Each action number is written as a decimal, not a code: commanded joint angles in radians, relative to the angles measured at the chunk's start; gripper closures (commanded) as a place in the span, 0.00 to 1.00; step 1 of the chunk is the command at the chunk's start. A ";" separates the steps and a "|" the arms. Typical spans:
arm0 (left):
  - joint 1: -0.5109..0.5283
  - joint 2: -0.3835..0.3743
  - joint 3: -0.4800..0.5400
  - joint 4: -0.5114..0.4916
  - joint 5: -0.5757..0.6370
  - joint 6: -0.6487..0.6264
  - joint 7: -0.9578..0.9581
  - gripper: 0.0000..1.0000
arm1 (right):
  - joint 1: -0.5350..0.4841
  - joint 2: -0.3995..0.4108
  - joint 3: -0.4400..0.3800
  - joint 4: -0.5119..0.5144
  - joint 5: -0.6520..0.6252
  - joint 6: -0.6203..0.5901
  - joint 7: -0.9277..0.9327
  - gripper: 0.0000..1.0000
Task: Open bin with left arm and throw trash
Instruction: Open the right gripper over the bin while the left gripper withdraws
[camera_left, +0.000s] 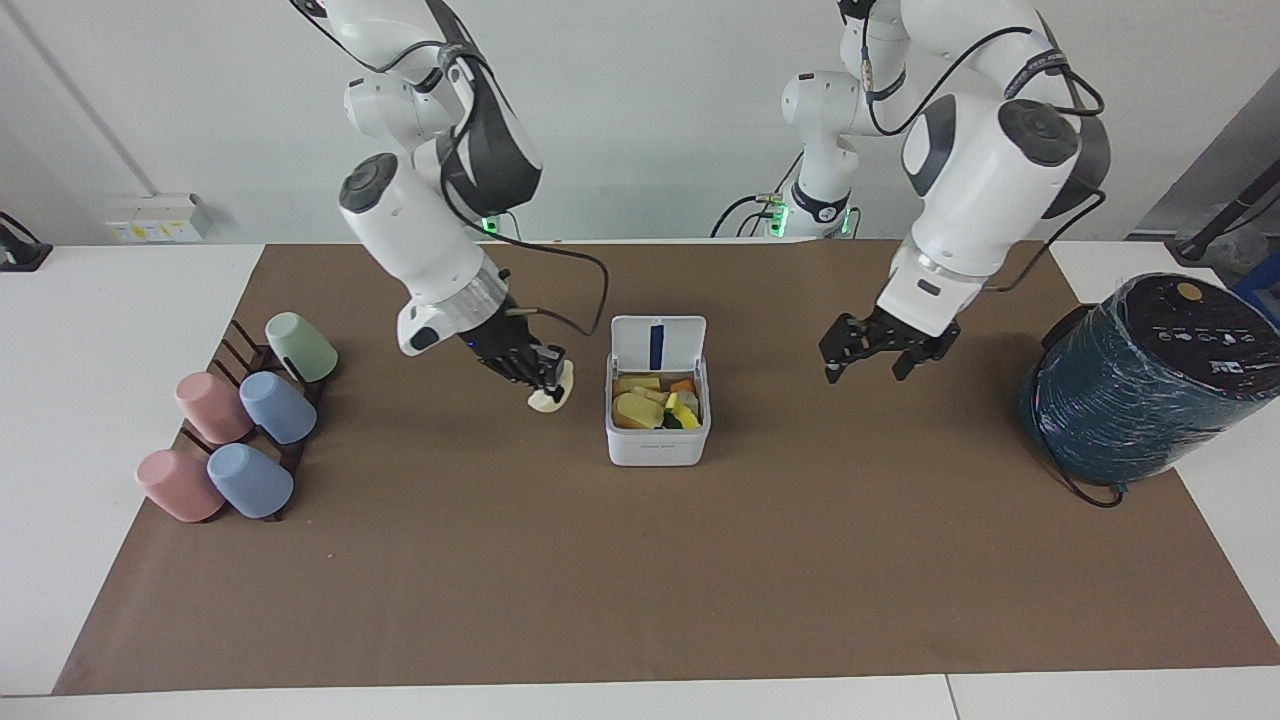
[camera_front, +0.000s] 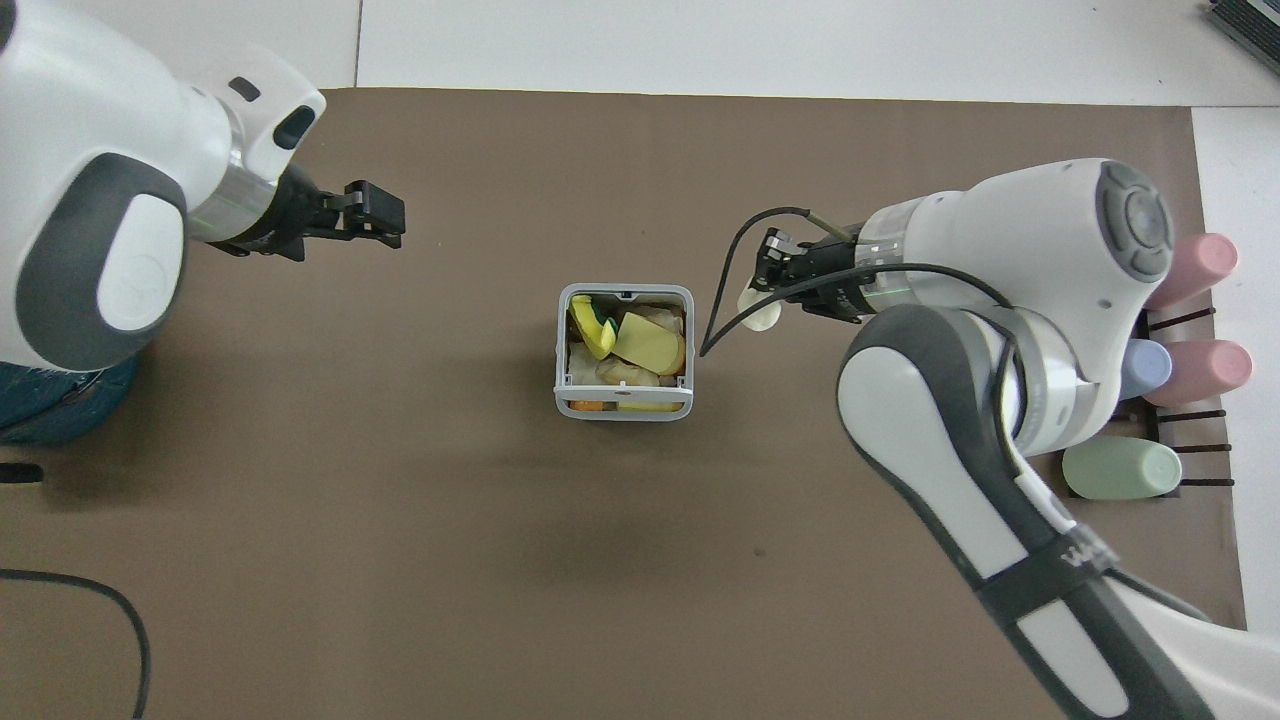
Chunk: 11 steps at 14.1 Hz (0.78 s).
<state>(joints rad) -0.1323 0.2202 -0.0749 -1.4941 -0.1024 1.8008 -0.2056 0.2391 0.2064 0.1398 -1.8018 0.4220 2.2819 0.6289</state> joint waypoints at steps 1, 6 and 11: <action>0.060 -0.054 -0.012 -0.003 0.036 -0.090 0.090 0.00 | 0.067 0.044 0.001 0.013 0.024 0.059 0.066 1.00; 0.085 -0.137 -0.012 -0.008 0.087 -0.231 0.129 0.00 | 0.146 0.082 0.001 -0.013 0.024 0.106 0.066 0.70; 0.083 -0.168 -0.014 -0.014 0.090 -0.293 0.135 0.00 | 0.143 0.079 0.000 -0.030 0.020 0.108 0.064 0.00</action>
<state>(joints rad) -0.0565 0.0695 -0.0813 -1.4935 -0.0331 1.5217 -0.0885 0.3834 0.2977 0.1403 -1.8120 0.4223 2.3712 0.6970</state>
